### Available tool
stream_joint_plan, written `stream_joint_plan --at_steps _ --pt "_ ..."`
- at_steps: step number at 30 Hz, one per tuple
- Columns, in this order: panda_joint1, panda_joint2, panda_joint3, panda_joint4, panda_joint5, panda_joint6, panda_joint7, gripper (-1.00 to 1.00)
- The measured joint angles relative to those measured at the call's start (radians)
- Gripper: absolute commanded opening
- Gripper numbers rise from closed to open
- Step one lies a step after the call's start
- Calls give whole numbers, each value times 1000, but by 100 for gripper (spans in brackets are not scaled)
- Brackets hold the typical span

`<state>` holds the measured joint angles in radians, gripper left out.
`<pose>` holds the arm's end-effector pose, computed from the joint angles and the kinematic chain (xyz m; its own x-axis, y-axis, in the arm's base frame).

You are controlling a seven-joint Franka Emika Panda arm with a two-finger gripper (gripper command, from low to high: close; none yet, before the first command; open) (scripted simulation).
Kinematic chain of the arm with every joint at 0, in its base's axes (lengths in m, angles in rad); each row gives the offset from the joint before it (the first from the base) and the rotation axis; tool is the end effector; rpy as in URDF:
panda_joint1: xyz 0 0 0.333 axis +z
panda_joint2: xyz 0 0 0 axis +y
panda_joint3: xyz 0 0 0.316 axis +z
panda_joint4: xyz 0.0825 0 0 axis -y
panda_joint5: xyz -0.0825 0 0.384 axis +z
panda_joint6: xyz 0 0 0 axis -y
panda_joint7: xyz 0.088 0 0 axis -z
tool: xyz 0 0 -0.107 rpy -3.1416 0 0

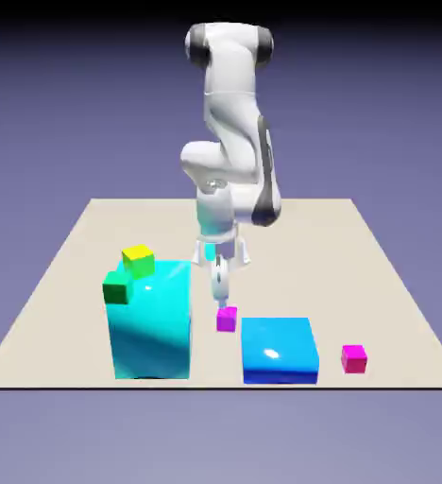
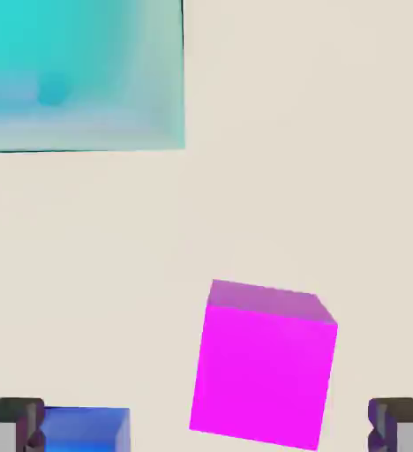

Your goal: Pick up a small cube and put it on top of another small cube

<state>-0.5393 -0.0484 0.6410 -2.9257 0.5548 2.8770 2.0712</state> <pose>0.3272 -0.0011 0.1920 -0.8045 -0.5886 -0.0796 -0.5937 0.8007 0.0796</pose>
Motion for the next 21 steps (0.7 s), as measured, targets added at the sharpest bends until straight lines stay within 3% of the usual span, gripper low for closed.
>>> stream_joint_plan --at_steps 10,11,21 --pt "142 326 -204 42 -236 280 142 0" --pt "152 350 -219 45 -254 301 152 -100" --pt "26 60 -38 8 -44 53 27 -100"
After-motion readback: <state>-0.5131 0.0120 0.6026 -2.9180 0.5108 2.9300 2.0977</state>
